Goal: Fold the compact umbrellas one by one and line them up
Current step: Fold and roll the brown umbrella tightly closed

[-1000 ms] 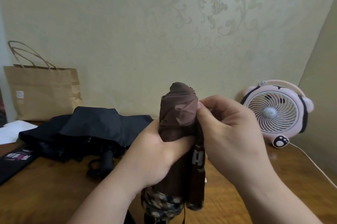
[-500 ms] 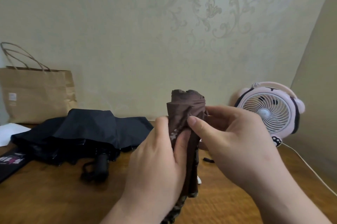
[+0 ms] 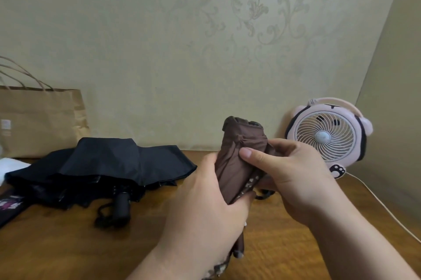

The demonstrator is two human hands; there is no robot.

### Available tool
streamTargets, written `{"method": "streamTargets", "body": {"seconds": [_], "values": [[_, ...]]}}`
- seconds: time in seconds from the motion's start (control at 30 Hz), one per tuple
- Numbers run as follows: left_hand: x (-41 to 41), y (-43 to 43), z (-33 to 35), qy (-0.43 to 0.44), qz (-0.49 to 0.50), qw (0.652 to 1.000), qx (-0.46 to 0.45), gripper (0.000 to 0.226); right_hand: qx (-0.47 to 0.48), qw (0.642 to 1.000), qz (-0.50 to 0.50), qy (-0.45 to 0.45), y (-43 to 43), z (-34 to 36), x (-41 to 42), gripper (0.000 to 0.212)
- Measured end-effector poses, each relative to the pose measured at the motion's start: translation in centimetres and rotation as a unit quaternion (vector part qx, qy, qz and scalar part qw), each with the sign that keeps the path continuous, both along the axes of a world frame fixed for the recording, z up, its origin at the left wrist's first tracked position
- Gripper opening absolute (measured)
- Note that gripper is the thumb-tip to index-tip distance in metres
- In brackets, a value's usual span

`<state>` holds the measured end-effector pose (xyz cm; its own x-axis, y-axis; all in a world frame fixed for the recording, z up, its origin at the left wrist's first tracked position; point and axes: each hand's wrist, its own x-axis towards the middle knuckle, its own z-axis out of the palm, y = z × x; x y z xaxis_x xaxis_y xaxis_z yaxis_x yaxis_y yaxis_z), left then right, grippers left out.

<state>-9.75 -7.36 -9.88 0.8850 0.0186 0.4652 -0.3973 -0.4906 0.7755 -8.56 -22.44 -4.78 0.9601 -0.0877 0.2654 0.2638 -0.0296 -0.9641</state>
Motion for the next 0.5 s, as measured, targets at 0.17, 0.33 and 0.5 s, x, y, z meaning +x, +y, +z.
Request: {"method": "streamTargets", "body": {"seconds": [0.17,0.33,0.5], "values": [[1.5,0.6,-0.5,0.18,-0.254,0.945,-0.1,0.059,0.004,0.999,0.025,0.019,-1.1,-0.7,1.4,0.029],[1.5,-0.6,-2.0,0.328,-0.383,0.821,-0.267,0.038,-0.013,0.997,0.071,0.019,-1.3,-0.2,1.8,0.015],[2.4,-0.4,-0.6,0.239,-0.25,0.911,-0.227,0.04,-0.238,0.966,-0.061,-0.08,-2.2,0.6,1.7,0.028]]}}
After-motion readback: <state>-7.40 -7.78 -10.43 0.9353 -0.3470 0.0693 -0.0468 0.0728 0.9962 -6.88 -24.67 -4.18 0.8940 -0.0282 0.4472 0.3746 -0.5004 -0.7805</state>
